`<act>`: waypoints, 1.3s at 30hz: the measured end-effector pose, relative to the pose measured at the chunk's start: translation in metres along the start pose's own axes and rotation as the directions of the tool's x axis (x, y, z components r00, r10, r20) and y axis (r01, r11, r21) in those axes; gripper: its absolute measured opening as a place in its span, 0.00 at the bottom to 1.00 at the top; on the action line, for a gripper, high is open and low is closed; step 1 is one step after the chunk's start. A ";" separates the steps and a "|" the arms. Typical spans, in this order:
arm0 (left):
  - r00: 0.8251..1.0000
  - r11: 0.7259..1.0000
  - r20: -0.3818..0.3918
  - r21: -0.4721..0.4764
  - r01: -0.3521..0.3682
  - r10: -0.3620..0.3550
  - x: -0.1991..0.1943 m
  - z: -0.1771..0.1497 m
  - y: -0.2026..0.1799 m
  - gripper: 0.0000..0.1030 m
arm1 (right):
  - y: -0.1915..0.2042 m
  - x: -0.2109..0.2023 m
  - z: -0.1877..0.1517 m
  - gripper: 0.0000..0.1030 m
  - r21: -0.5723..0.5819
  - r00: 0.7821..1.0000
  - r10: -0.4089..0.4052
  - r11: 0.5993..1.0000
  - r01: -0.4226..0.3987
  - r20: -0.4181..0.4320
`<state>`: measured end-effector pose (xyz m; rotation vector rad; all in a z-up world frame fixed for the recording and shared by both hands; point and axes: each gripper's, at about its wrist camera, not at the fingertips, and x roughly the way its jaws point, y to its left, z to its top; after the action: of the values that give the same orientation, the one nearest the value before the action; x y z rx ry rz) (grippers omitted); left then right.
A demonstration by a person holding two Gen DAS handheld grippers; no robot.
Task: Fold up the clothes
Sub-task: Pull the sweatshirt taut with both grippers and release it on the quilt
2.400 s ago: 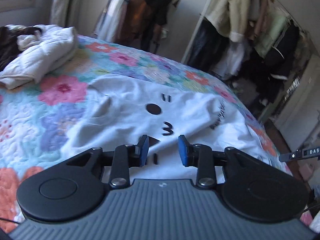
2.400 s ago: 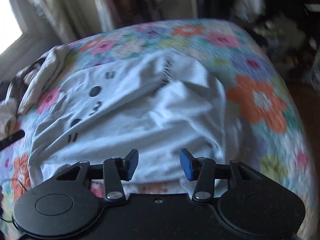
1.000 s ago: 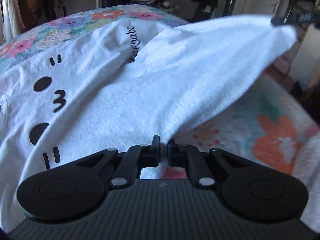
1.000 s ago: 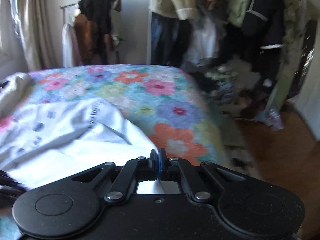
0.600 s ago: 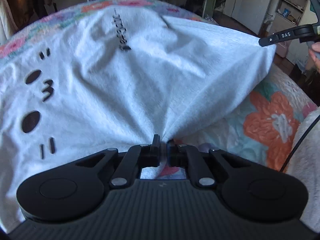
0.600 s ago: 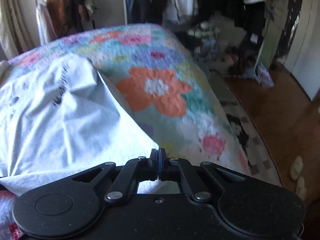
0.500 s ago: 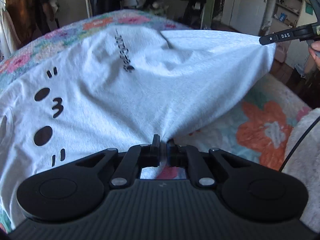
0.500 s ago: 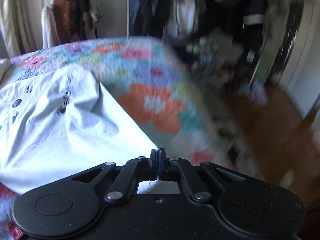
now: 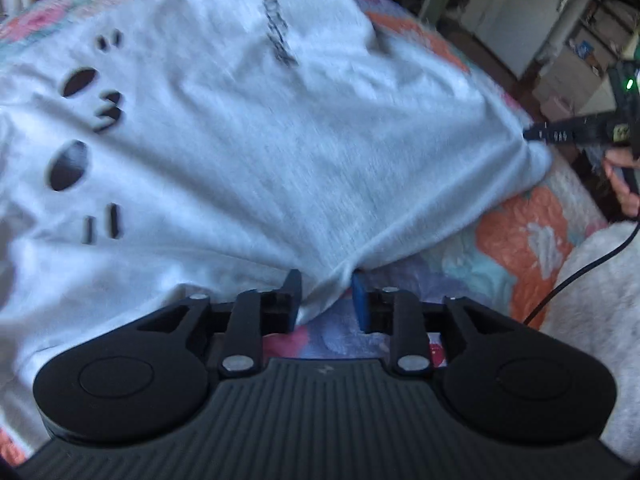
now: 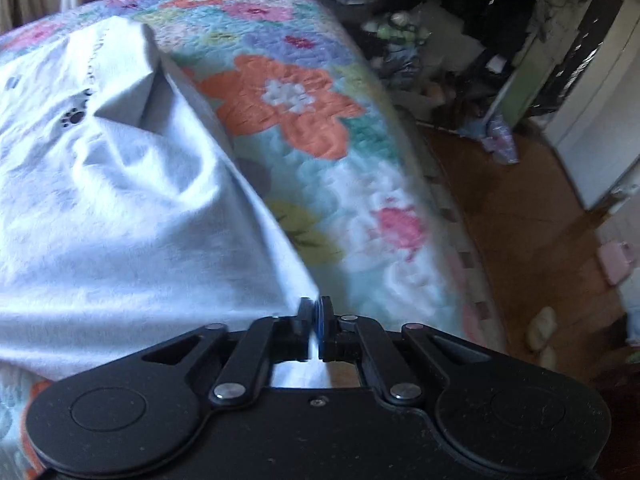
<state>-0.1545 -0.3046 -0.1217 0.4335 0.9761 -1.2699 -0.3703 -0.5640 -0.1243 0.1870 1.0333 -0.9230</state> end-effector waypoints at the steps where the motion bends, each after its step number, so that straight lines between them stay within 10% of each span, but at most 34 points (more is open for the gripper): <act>1: 0.999 1.000 0.040 -0.012 -0.019 0.019 -0.015 -0.002 0.005 0.38 | 0.002 -0.009 0.003 0.09 -0.012 0.999 -0.037 0.999 0.037 0.014; 3: 0.989 0.994 0.104 -0.046 -0.097 0.101 -0.043 -0.007 0.020 0.51 | 0.012 -0.031 0.008 0.18 -0.045 0.998 -0.045 0.998 0.047 0.050; 9: 0.915 0.891 0.093 -0.287 -0.353 0.392 -0.098 -0.038 0.098 0.63 | 0.078 -0.080 0.021 0.29 -0.171 0.945 0.324 0.934 -0.313 0.039; 16: 0.843 0.789 0.015 -0.362 -0.497 0.538 -0.167 -0.078 0.140 0.64 | 0.155 -0.137 0.037 0.33 -0.299 0.724 0.690 0.684 -0.665 -0.031; 21: 0.678 0.651 -0.086 -0.215 -0.728 0.730 -0.251 -0.107 0.150 0.68 | 0.189 -0.171 0.034 0.34 -0.339 0.585 0.801 0.519 -0.785 -0.126; 24: 0.692 0.657 -0.148 -0.228 -0.719 0.706 -0.293 -0.125 0.158 0.66 | 0.192 -0.186 0.031 0.34 -0.297 0.515 0.843 0.457 -0.838 -0.156; 27: 0.793 0.749 -0.101 -0.276 -0.602 0.600 -0.301 -0.134 0.153 0.66 | 0.206 -0.183 0.021 0.38 -0.235 0.480 0.850 0.432 -0.871 -0.218; 32: 0.923 0.863 0.040 -0.374 -0.340 0.382 -0.234 -0.131 0.145 0.66 | 0.265 -0.137 -0.009 0.39 -0.205 0.535 0.796 0.495 -0.845 -0.282; 35: 0.962 0.878 0.075 -0.432 -0.206 0.263 -0.169 -0.125 0.144 0.66 | 0.284 -0.104 -0.020 0.39 -0.162 0.587 0.766 0.565 -0.809 -0.263; 39: 0.982 0.857 0.003 -0.489 -0.165 0.191 -0.105 -0.127 0.148 0.67 | 0.294 -0.089 -0.021 0.39 -0.150 0.585 0.781 0.566 -0.811 -0.219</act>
<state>-0.0623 -0.1038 -0.1413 0.0904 1.1408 -0.8207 -0.1854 -0.3182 -0.1442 0.4794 1.0116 0.0671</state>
